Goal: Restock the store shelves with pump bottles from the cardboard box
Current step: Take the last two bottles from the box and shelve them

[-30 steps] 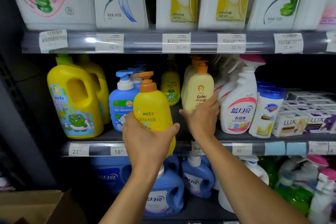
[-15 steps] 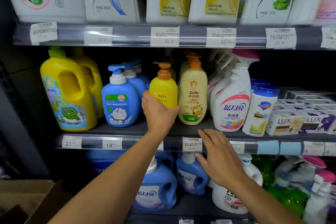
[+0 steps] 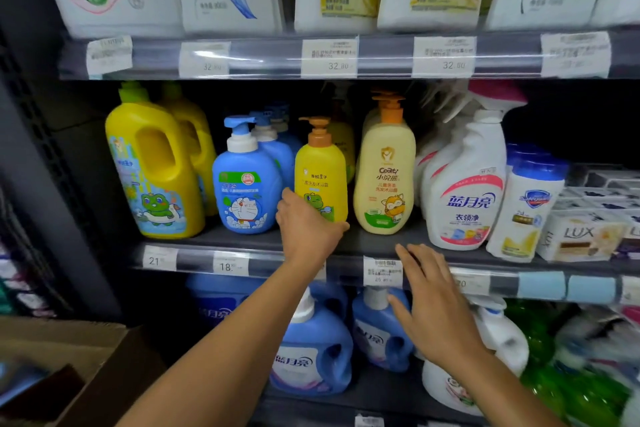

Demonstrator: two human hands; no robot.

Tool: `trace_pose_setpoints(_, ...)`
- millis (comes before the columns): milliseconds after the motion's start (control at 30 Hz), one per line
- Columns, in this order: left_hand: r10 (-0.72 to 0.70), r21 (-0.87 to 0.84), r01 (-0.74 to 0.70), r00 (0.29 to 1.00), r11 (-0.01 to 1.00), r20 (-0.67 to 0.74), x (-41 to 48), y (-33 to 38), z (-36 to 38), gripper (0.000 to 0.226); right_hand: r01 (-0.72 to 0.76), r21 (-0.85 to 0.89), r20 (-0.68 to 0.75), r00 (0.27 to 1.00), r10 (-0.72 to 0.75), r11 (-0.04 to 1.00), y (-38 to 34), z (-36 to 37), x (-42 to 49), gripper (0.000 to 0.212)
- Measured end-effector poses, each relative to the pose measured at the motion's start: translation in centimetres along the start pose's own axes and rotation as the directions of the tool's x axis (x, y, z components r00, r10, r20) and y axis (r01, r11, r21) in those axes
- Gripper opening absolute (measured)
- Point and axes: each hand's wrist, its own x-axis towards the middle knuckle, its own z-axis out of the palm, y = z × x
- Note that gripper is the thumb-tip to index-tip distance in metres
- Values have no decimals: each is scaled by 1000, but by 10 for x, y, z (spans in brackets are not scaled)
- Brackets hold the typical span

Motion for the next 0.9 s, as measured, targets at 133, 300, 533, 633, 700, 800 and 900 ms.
trace_pose_setpoints(133,-60,120,65,997,991,-47,-8,-1,-1,75,-8,-2,16,1000,8,1000,1,1,-1,75)
trace_pose_setpoints(300,-103,142,110,993,984,-55,-1,6,4,77,-10,12,-15,1000,11,1000,-1,3,0,74)
trace_pose_setpoints(533,-94,167,105,993,980,-71,2,8,11,80,-28,15,-27,999,29,999,-2,5,0,74)
trace_pose_setpoints(633,-86,192,101,993,976,-82,2,8,12,82,-34,15,-21,999,34,999,-2,4,0,73)
trace_pose_setpoints(700,-83,211,99,993,972,-86,2,8,12,85,-37,15,-7,999,37,999,-3,2,-1,73)
trace_pose_setpoints(800,-84,222,101,993,970,-80,2,8,13,92,-40,28,-5,999,40,999,-3,1,-1,73)
trace_pose_setpoints(900,-94,234,108,993,966,-70,2,8,14,95,-27,46,-10,1000,27,999,-4,0,-1,72)
